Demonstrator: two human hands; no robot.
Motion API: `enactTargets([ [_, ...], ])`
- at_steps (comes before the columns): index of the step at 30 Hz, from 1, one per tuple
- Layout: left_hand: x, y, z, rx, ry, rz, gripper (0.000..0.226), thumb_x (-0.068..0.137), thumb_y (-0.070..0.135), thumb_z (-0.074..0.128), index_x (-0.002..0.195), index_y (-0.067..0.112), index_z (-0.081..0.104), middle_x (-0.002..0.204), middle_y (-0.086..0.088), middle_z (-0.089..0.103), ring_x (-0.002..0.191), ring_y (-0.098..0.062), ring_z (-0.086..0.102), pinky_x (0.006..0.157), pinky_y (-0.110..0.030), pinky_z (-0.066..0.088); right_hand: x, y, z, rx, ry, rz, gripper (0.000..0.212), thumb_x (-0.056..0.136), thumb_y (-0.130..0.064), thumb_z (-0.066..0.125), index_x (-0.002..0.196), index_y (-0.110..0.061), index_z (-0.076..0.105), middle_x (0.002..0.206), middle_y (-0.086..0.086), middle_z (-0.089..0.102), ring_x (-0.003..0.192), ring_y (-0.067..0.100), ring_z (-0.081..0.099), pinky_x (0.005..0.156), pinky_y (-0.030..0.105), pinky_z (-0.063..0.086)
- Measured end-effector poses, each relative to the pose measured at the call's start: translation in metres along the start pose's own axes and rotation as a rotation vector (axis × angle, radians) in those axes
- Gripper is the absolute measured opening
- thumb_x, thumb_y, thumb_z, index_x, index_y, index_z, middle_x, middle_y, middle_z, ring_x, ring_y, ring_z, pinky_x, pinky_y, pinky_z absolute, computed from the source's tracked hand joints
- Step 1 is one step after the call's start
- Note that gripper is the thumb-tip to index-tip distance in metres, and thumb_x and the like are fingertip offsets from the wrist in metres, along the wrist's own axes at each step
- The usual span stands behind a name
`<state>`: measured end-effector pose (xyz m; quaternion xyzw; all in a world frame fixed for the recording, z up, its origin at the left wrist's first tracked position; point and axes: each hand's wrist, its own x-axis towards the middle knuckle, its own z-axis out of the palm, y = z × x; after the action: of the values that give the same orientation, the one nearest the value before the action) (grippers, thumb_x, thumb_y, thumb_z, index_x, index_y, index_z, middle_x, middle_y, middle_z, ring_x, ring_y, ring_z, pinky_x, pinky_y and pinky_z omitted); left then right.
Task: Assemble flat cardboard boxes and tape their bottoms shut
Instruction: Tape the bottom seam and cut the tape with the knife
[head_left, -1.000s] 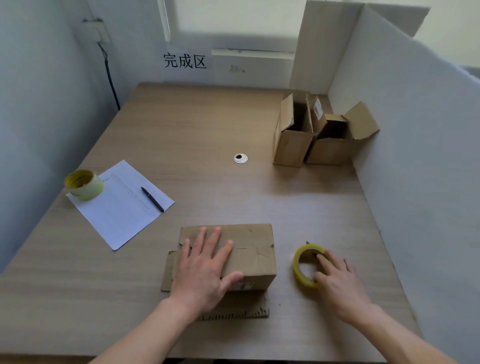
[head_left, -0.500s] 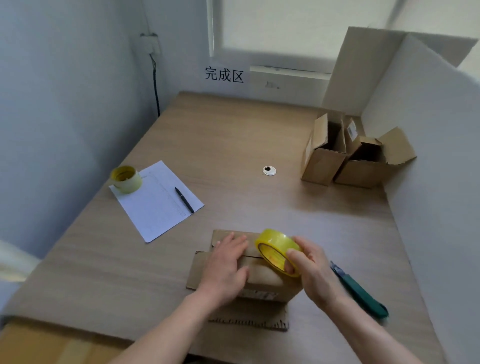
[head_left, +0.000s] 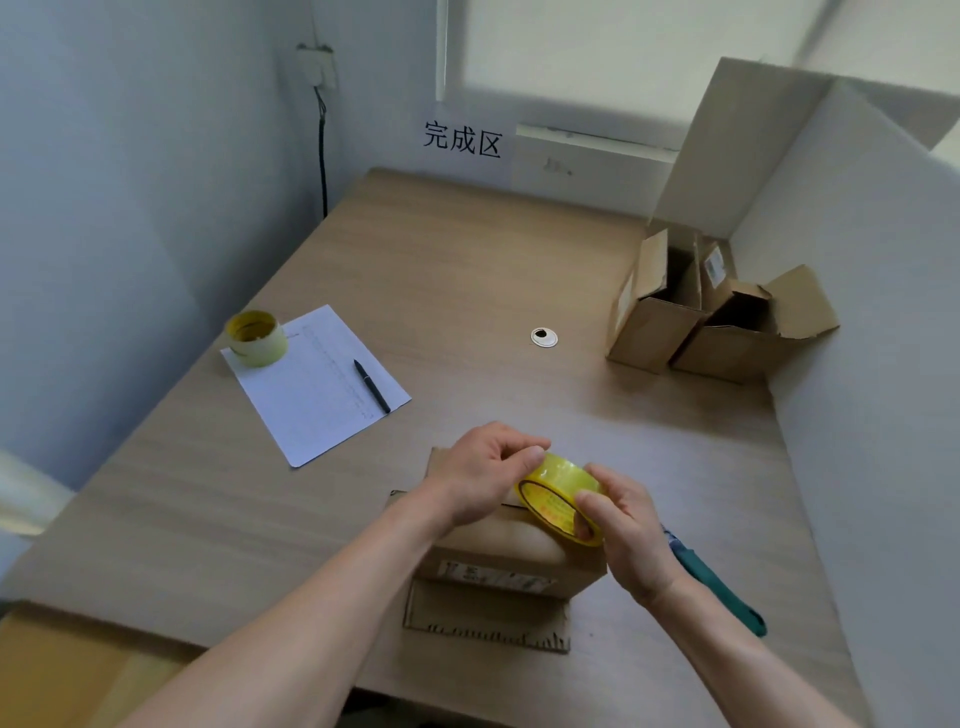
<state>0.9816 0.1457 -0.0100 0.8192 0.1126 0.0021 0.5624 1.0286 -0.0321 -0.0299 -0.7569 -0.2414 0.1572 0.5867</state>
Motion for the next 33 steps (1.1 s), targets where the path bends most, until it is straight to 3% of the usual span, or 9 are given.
enactTargets([
  [3, -0.001, 0.001, 0.000, 0.003, 0.013, 0.040, 0.022, 0.093, 0.013, 0.063, 0.113, 0.008, 0.072, 0.111, -0.011, 0.064, 0.106, -0.020, 0.061, 0.098, -0.034, 0.047, -0.003, -0.004, 0.000, -0.006, -0.005, -0.001, 0.031, 0.068, -0.044, 0.052, 0.060, -0.014, 0.054, 0.056, 0.003, 0.048, 0.056, 0.015, 0.043, 0.055, 0.030, 0.034],
  [8, -0.005, -0.001, 0.007, -0.008, 0.151, 0.074, 0.010, 0.084, 0.011, 0.073, 0.093, 0.010, 0.078, 0.097, -0.003, 0.071, 0.093, -0.016, 0.066, 0.089, -0.038, 0.052, -0.006, -0.011, 0.001, -0.061, -0.023, -0.020, 0.015, 0.073, -0.042, 0.053, 0.065, -0.038, 0.064, 0.061, -0.011, 0.054, 0.063, 0.008, 0.047, 0.059, 0.022, 0.036],
  [10, -0.007, -0.001, 0.011, -0.021, 0.218, 0.066, 0.004, 0.081, 0.010, 0.075, 0.084, 0.010, 0.078, 0.091, -0.001, 0.071, 0.089, -0.016, 0.067, 0.085, -0.038, 0.053, -0.008, -0.012, 0.002, -0.086, -0.024, -0.022, 0.014, 0.076, -0.034, 0.055, 0.076, -0.030, 0.068, 0.065, -0.009, 0.058, 0.065, 0.009, 0.049, 0.061, 0.023, 0.039],
  [14, -0.010, 0.000, 0.017, 0.017, 0.310, 0.079, 0.005, 0.081, 0.009, 0.073, 0.076, 0.009, 0.074, 0.088, 0.000, 0.070, 0.085, -0.016, 0.066, 0.080, -0.034, 0.053, -0.008, -0.011, 0.005, -0.172, -0.035, -0.037, 0.031, 0.079, -0.030, 0.053, 0.088, -0.005, 0.068, 0.075, 0.016, 0.060, 0.073, 0.032, 0.053, 0.066, 0.047, 0.043],
  [18, -0.013, -0.003, 0.018, 0.187, 0.358, 0.193, 0.010, 0.086, 0.008, 0.065, 0.076, 0.009, 0.063, 0.083, -0.004, 0.062, 0.079, -0.019, 0.057, 0.072, -0.032, 0.045, -0.003, -0.014, 0.006, -0.193, -0.053, -0.003, 0.030, 0.076, -0.042, 0.056, 0.080, -0.014, 0.064, 0.074, 0.009, 0.060, 0.074, 0.027, 0.055, 0.067, 0.046, 0.044],
  [21, -0.009, -0.010, 0.014, 0.111, 0.443, 0.050, 0.016, 0.090, 0.010, 0.059, 0.075, 0.011, 0.056, 0.072, 0.001, 0.058, 0.071, -0.018, 0.052, 0.066, -0.031, 0.039, 0.001, -0.010, 0.005, -0.205, -0.072, 0.037, 0.044, 0.063, -0.057, 0.067, 0.090, -0.023, 0.063, 0.082, 0.001, 0.064, 0.078, 0.019, 0.058, 0.068, 0.037, 0.046],
  [24, -0.007, -0.020, 0.007, 0.061, 0.476, -0.075, 0.018, 0.092, 0.011, 0.055, 0.074, 0.012, 0.054, 0.069, 0.004, 0.058, 0.068, -0.014, 0.052, 0.060, -0.022, 0.034, -0.001, 0.006, 0.012, -0.265, -0.023, 0.081, 0.043, 0.059, -0.042, 0.076, 0.097, -0.029, 0.061, 0.093, 0.003, 0.064, 0.084, 0.019, 0.060, 0.073, 0.034, 0.050],
  [28, -0.016, -0.037, -0.001, -0.057, 0.563, -0.156, 0.020, 0.094, 0.010, 0.051, 0.074, 0.012, 0.052, 0.066, -0.007, 0.064, 0.062, -0.017, 0.065, 0.056, -0.023, 0.049, 0.000, 0.024, 0.020, -0.260, 0.226, 0.044, 0.025, 0.077, -0.009, 0.079, 0.083, -0.021, 0.056, 0.072, -0.001, 0.059, 0.067, 0.021, 0.054, 0.061, 0.032, 0.044],
  [33, -0.028, -0.063, -0.009, -0.099, 0.615, -0.234, 0.022, 0.095, 0.011, 0.050, 0.074, 0.009, 0.052, 0.061, -0.007, 0.060, 0.052, -0.015, 0.061, 0.045, -0.015, 0.042, 0.005, 0.021, 0.034, -0.285, 0.234, -0.063, 0.034, 0.077, -0.003, 0.077, 0.089, -0.029, 0.057, 0.081, -0.001, 0.062, 0.074, 0.020, 0.058, 0.065, 0.033, 0.048],
])
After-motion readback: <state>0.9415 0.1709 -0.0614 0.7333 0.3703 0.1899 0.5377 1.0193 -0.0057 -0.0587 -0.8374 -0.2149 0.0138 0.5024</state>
